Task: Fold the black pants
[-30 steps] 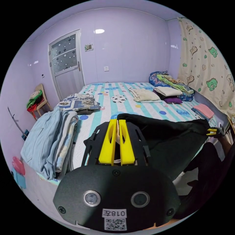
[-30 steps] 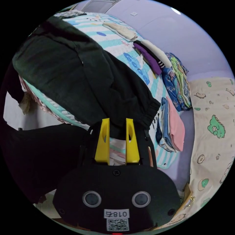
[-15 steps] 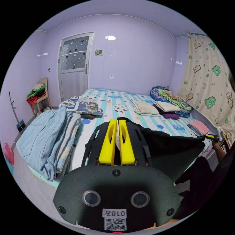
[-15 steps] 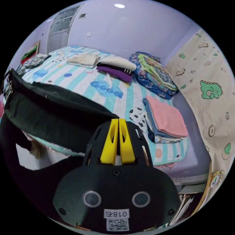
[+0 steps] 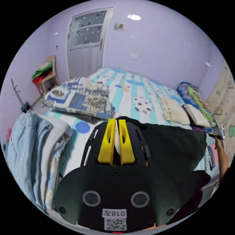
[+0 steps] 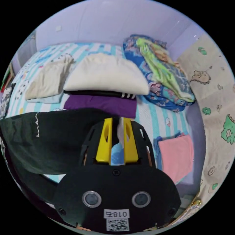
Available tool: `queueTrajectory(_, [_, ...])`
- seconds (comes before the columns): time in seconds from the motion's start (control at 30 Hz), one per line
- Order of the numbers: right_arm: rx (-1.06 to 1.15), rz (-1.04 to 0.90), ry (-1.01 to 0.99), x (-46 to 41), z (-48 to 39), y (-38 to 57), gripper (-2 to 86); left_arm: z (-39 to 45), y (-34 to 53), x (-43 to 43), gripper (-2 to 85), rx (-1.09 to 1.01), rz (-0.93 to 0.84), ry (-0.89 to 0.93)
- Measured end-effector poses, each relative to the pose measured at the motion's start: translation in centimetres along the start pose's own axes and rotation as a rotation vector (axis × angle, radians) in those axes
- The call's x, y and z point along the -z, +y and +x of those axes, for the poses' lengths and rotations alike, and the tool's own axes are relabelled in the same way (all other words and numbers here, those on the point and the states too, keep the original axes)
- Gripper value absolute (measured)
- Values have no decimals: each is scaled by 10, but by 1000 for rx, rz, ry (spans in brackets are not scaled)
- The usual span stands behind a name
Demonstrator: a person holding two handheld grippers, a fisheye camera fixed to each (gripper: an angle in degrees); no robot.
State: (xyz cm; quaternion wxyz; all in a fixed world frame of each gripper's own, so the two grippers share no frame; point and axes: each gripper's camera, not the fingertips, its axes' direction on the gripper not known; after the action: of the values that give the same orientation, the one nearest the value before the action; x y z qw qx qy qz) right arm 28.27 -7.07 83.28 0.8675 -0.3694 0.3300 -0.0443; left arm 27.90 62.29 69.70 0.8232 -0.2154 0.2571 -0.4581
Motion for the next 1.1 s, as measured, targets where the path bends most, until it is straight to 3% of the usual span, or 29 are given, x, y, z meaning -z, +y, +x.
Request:
queueTrajectory(0.07, [-66,54,-98,0,8,-2,109,-10,9,-18,70,29,-38,25])
queueTrajectory(0.27, [-121,275,-338,24,86,112,95,-66,83,50,97,7,154,269])
queueTrajectory(0.43, [-284,310,-526,26,179,310,87,-114,202,138,90,29,217,315])
queueTrajectory(0.63, [-620,368,-745,0,255,497,89,-181,371,186,88,295,217,356])
queueTrajectory(0.9, [-620,249,-977,-78,266,524,112,-196,486,164,90,496,158,484])
queueTrajectory(1.1, [-632,228,-930,-114,268,512,114,-188,508,163,89,488,133,534])
